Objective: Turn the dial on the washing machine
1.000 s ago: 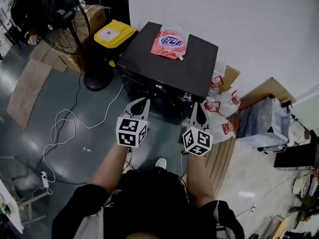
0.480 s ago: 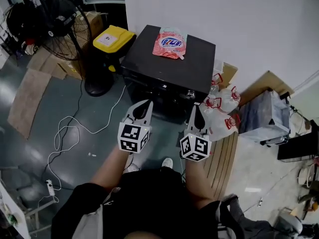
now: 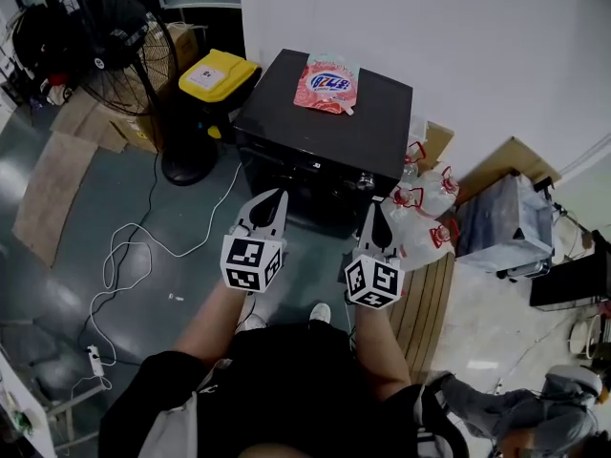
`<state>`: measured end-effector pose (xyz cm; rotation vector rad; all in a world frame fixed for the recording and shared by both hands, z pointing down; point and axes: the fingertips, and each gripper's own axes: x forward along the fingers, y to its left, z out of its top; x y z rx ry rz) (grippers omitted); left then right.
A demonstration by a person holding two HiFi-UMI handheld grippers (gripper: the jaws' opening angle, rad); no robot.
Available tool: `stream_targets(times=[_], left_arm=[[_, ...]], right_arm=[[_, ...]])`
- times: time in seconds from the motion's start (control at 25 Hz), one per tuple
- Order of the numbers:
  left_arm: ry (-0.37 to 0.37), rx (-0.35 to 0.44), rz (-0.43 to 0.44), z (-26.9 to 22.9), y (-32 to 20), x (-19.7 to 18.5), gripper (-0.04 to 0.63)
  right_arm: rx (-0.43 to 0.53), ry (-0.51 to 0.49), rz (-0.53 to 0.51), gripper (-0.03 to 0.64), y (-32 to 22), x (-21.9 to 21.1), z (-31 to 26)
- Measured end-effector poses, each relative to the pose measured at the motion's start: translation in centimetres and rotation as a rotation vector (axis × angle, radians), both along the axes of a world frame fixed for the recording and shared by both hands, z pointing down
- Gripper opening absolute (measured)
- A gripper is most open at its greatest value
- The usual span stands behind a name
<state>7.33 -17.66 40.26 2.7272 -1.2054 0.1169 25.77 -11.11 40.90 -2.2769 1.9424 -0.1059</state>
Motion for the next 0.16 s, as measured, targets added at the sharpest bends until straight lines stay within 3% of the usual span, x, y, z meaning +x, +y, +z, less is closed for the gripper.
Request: stream_targets(times=[0.16], left_arm=[[0.005, -0.006, -0.001, 0.05, 0.17, -0.14, 0.006]], right_arm=[[-0.005, -0.012, -0.006, 0.002, 0.08, -0.04, 0.31]])
